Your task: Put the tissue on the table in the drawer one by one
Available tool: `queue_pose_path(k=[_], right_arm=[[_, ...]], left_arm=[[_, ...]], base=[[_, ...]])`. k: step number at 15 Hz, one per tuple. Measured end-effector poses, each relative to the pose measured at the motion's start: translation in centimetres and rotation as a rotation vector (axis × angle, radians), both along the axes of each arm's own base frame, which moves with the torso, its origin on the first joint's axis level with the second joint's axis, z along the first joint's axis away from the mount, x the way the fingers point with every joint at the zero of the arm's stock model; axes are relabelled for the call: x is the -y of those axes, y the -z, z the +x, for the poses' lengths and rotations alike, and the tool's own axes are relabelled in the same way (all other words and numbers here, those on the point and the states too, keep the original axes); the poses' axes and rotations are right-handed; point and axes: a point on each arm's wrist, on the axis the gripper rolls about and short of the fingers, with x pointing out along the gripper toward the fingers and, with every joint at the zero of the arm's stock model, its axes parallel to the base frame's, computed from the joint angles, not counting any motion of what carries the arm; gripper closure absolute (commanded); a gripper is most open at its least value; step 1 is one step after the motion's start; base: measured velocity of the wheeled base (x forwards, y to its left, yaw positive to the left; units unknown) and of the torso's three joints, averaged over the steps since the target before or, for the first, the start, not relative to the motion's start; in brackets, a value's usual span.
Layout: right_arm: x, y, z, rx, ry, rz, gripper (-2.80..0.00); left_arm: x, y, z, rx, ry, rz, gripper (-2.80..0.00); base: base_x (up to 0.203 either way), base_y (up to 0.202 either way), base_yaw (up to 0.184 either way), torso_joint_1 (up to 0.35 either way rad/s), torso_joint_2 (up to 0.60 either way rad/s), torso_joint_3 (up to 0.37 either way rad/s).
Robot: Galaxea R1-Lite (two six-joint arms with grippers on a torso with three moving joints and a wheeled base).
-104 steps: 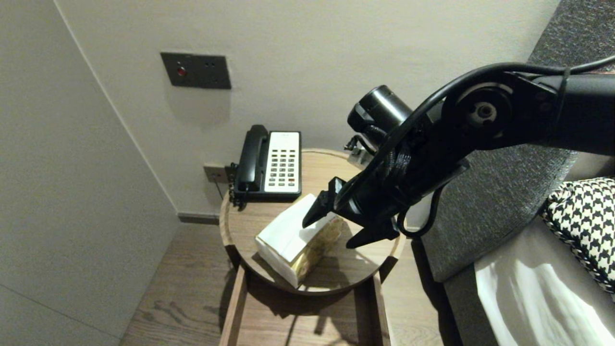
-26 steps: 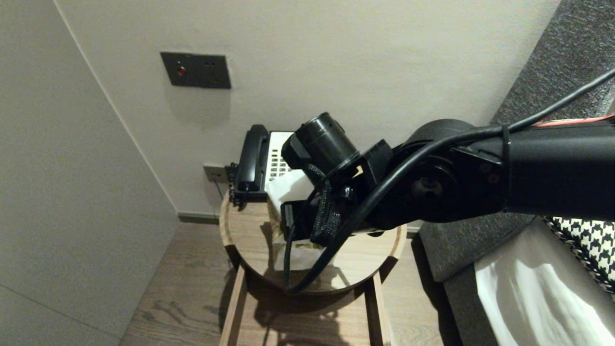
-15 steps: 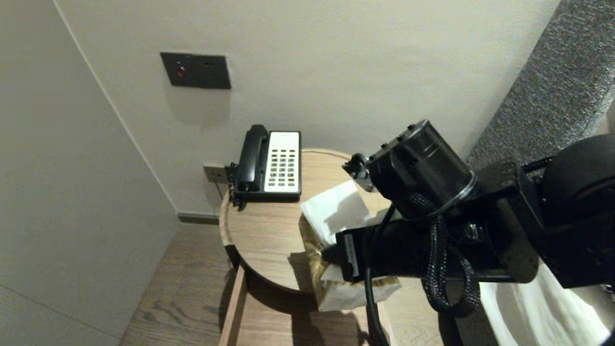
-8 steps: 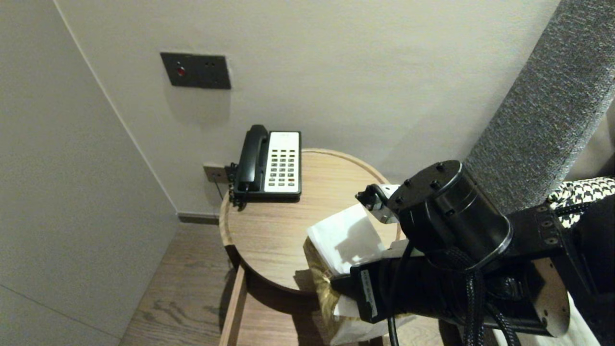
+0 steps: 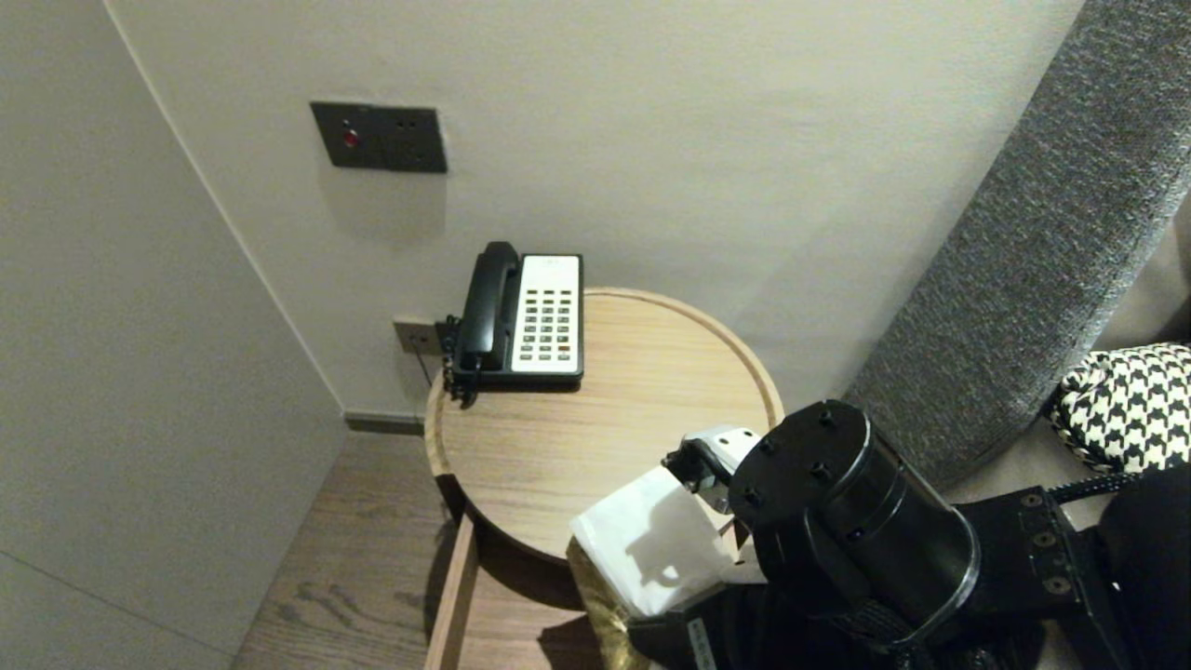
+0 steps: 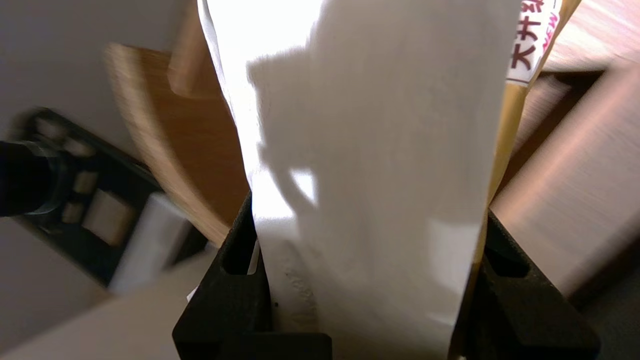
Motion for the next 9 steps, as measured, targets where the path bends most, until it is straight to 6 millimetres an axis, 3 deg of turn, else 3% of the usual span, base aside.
queue_pose_path(k=[9], right_arm=[[-2.9, 2.9, -1.6, -0.028, -0.205, -0.068, 0.0]], left_arm=[[0.0, 0.0, 0.0, 0.0, 0.001, 0.0, 0.0]], base=[[0.0, 0.0, 0.0, 0.0, 0.0, 0.0]])
